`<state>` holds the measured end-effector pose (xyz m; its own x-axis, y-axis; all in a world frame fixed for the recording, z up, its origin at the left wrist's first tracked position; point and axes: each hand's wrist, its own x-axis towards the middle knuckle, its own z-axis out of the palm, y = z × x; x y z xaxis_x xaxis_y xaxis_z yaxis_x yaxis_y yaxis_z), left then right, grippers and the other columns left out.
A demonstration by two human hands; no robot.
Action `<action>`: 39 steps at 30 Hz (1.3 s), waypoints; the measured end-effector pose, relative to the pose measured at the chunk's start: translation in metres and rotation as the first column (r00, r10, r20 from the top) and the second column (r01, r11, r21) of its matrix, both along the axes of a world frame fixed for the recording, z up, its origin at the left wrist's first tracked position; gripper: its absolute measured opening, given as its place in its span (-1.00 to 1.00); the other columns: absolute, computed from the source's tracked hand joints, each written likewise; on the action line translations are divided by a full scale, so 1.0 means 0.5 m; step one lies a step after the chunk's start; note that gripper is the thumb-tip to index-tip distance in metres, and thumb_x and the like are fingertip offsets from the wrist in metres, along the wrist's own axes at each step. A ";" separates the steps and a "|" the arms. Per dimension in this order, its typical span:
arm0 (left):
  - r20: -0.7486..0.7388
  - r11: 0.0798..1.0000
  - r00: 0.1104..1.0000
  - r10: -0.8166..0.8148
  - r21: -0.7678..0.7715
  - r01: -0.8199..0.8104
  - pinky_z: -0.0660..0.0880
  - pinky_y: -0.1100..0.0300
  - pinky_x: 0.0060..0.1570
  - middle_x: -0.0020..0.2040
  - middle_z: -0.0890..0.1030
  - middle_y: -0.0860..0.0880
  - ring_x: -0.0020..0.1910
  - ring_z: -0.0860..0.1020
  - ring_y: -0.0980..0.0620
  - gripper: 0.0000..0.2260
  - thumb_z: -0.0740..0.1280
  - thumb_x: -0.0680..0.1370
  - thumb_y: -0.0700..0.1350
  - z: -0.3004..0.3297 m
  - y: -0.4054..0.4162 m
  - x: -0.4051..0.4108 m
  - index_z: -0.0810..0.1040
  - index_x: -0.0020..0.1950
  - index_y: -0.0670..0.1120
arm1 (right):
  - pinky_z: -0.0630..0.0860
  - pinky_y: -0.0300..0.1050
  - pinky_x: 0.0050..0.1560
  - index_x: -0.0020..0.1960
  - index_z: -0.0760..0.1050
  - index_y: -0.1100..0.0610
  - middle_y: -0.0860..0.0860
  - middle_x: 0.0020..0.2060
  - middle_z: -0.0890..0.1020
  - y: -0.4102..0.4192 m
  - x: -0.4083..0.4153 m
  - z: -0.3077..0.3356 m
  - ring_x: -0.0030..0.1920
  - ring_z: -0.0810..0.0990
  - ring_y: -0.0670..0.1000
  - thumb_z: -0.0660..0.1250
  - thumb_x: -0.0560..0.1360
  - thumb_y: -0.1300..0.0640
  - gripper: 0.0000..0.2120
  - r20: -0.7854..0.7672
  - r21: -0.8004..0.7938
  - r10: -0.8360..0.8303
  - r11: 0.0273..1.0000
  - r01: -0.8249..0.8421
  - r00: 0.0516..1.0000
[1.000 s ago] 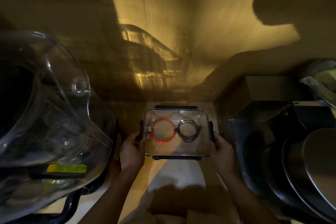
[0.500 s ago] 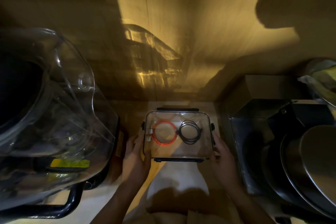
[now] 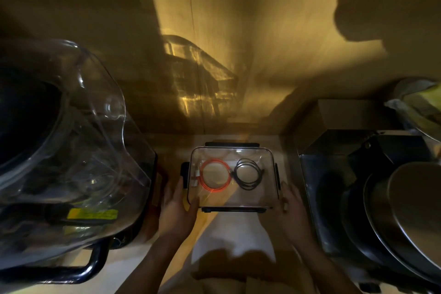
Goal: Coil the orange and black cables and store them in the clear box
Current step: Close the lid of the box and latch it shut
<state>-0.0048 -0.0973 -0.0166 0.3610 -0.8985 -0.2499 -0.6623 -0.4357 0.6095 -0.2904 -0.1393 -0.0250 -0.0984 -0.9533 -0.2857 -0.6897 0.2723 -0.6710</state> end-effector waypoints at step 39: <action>0.067 0.821 0.825 -0.561 -0.087 0.565 -0.20 -0.07 0.53 0.58 -0.13 0.07 0.58 -0.20 -0.03 -0.17 0.24 0.41 0.44 0.009 -0.061 -0.054 0.11 0.58 0.11 | 0.13 0.05 0.54 0.49 0.28 0.08 0.06 0.51 0.29 -0.123 0.094 0.059 0.53 0.17 0.07 0.33 0.49 0.13 -0.41 -0.224 -0.153 0.414 0.879 -0.451 0.882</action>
